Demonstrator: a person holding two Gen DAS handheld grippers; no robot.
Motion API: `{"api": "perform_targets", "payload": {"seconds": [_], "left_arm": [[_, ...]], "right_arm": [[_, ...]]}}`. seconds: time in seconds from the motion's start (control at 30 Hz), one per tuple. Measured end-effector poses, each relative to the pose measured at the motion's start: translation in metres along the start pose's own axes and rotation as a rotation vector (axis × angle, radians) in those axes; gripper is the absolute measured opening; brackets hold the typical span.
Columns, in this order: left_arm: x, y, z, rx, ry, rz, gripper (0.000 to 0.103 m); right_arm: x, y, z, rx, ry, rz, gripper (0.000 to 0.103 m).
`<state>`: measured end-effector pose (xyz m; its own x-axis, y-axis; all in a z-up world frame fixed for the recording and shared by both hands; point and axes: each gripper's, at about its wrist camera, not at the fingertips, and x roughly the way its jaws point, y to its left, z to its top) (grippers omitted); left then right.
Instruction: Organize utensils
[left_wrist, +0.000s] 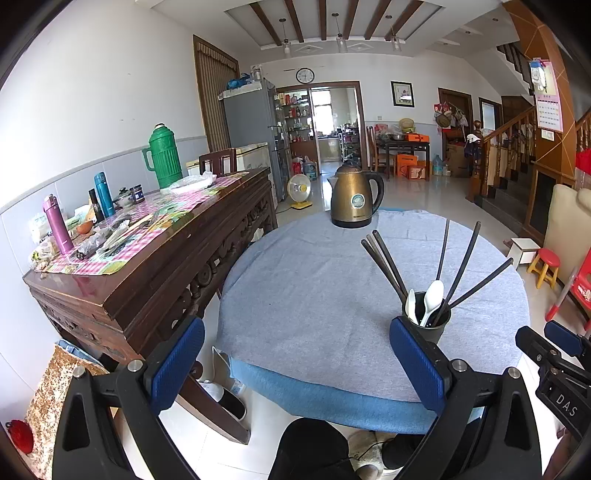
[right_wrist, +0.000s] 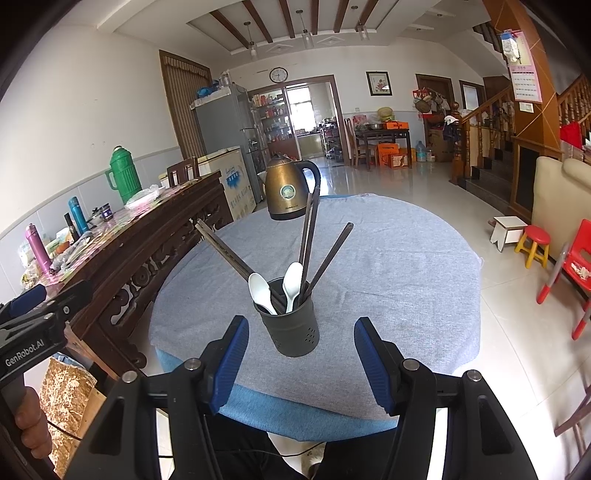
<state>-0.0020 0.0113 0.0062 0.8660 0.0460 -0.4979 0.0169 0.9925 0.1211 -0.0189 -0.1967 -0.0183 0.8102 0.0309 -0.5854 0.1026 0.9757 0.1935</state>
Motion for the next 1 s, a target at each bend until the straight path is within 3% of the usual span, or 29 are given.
{"api": "perform_targets", "payload": {"seconds": [1.0], "left_arm": [[0.0033, 0.0053, -0.0019, -0.015, 0.008, -0.001, 0.1]], "right_arm": [[0.0025, 0.0047, -0.0015, -0.011, 0.005, -0.001, 0.063]]}}
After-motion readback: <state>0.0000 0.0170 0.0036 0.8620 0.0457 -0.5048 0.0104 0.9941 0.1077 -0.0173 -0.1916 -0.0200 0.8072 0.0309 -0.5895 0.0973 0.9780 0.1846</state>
